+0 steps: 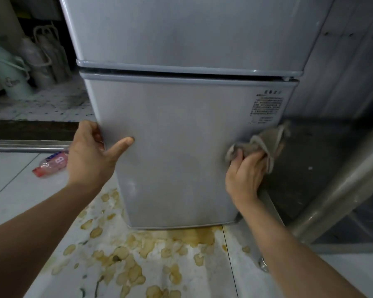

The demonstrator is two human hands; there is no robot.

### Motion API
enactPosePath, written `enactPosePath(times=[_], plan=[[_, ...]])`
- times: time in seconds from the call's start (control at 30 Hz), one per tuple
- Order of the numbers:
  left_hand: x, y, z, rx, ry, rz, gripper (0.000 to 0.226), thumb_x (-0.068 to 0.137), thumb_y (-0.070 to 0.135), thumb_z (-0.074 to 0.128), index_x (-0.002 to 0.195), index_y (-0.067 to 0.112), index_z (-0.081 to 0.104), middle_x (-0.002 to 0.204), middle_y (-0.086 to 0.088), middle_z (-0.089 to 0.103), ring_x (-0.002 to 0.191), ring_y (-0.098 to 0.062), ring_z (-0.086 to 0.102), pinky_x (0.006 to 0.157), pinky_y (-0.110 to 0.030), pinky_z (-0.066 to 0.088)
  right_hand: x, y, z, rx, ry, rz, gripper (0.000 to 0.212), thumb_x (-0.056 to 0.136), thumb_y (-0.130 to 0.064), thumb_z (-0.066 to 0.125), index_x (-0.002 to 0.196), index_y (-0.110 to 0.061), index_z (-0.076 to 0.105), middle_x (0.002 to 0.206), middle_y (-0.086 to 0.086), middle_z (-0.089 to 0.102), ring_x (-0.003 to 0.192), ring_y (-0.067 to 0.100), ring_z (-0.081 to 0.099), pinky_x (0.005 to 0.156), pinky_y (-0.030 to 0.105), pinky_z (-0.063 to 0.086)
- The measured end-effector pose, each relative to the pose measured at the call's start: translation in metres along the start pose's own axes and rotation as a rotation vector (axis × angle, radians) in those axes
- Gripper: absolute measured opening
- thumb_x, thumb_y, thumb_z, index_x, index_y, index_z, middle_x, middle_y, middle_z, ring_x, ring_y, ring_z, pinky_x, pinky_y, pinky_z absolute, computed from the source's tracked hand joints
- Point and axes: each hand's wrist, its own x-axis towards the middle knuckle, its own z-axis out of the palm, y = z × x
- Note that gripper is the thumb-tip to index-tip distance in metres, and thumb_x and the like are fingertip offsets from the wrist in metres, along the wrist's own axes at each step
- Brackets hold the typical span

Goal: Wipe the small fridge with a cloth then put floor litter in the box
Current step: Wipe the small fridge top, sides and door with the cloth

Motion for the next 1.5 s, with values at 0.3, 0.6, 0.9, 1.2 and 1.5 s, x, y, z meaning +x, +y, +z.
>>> enactPosePath(times=[0.3, 0.6, 0.9, 1.2, 1.5], plan=[[0.001, -0.006, 0.003, -0.013, 0.011, 0.026, 0.053, 0.066, 0.053, 0.072, 0.098, 0.027, 0.040, 0.095, 0.004, 0.054, 0.083, -0.016, 0.055, 0.067, -0.030, 0.044, -0.029, 0.028, 0.026, -0.290, 0.083, -0.779, 0.080, 0.082, -0.035, 0.058, 0.149, -0.023, 0.017, 0.144, 0.017, 0.023, 0.133, 0.040, 0.024, 0.112, 0.054, 0.011], [0.001, 0.002, -0.003, -0.015, -0.019, -0.027, 0.056, 0.064, 0.056, 0.074, 0.097, 0.023, 0.043, 0.092, 0.001, 0.056, 0.083, -0.020, 0.057, 0.072, -0.041, 0.052, -0.012, 0.017, 0.011, -0.393, -0.053, -1.257, 0.067, 0.076, -0.016, 0.048, 0.140, -0.031, 0.033, 0.147, -0.003, 0.025, 0.138, 0.023, 0.017, 0.113, 0.043, 0.008], [-0.005, -0.026, -0.004, 0.067, -0.146, -0.024, 0.044, 0.069, 0.050, 0.073, 0.095, 0.022, 0.050, 0.084, 0.007, 0.061, 0.077, -0.014, 0.060, 0.071, -0.039, 0.055, -0.045, -0.015, 0.044, -0.369, 0.045, -1.182, 0.074, 0.076, -0.032, 0.059, 0.143, -0.030, 0.029, 0.152, -0.004, 0.021, 0.140, 0.023, 0.013, 0.115, 0.047, 0.000], [-0.001, -0.019, -0.011, 0.026, -0.228, -0.072, 0.043, 0.069, 0.048, 0.075, 0.090, 0.018, 0.052, 0.081, 0.003, 0.062, 0.075, -0.017, 0.061, 0.072, -0.044, 0.055, -0.028, -0.034, 0.035, -0.406, -0.015, -1.510, 0.068, 0.080, -0.015, 0.049, 0.146, -0.023, 0.031, 0.153, -0.008, 0.026, 0.142, 0.018, 0.020, 0.116, 0.042, 0.001], [-0.008, -0.047, -0.038, -0.310, -0.385, -0.212, 0.015, 0.095, 0.027, 0.048, 0.100, 0.028, 0.062, 0.099, 0.010, 0.068, 0.088, -0.002, 0.065, 0.067, -0.020, 0.046, -0.072, -0.041, 0.055, -0.558, -0.200, -1.659, 0.079, 0.069, -0.027, 0.071, 0.142, -0.027, 0.040, 0.153, -0.011, 0.022, 0.138, 0.015, 0.024, 0.117, 0.042, -0.005]])
